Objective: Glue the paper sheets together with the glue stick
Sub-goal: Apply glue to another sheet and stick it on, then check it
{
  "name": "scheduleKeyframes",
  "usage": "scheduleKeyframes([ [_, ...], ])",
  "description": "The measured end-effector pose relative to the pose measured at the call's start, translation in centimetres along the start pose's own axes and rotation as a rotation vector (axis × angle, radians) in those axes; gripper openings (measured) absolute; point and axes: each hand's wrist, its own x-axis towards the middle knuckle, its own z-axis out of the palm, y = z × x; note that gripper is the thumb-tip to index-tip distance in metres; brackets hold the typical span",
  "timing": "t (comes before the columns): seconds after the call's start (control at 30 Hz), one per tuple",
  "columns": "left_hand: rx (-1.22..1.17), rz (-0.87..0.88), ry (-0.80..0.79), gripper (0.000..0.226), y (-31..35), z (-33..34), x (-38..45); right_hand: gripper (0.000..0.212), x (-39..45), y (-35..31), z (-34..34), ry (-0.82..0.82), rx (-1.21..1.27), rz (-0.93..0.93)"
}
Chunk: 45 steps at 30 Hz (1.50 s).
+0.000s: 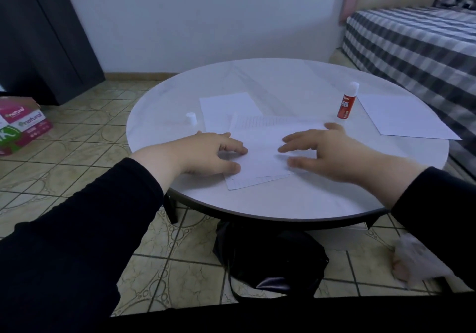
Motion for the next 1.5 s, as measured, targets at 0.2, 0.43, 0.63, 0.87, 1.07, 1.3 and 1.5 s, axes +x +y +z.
scheduleKeyframes([
  [0.2,-0.093,0.033,-0.056,0.059,-0.2,-0.4,-0.7,0.042,1.6,-2.8,1.2,-0.158,0.006,-0.066],
  [0.43,-0.064,0.063,-0.081,0.070,-1.0,-0.7,-0.8,0.042,2.6,-3.5,1.2,-0.129,-0.074,-0.085],
  [0.63,-0.103,0.092,0.031,0.040,-1.1,-0.7,-0.7,0.046,2.6,-3.9,1.1,-0.119,-0.113,-0.124],
  [0.87,-0.226,0.145,0.131,0.013,-0.4,-0.4,-1.0,0.039,2.6,-4.5,1.6,-0.089,-0.101,-0.148],
  [1.07,-0.313,0.171,0.352,0.013,0.8,-0.3,-1.5,0.026,1.9,-4.7,1.8,0.014,0.122,-0.074],
  [1.3,-0.362,0.189,0.663,0.005,0.6,0.8,-2.0,0.006,1.9,-4.8,1.7,0.148,0.421,0.143],
  [1.5,-0.117,0.229,0.288,0.047,-1.3,2.6,-3.6,0.012,1.8,-4.3,1.0,0.237,0.545,0.240],
])
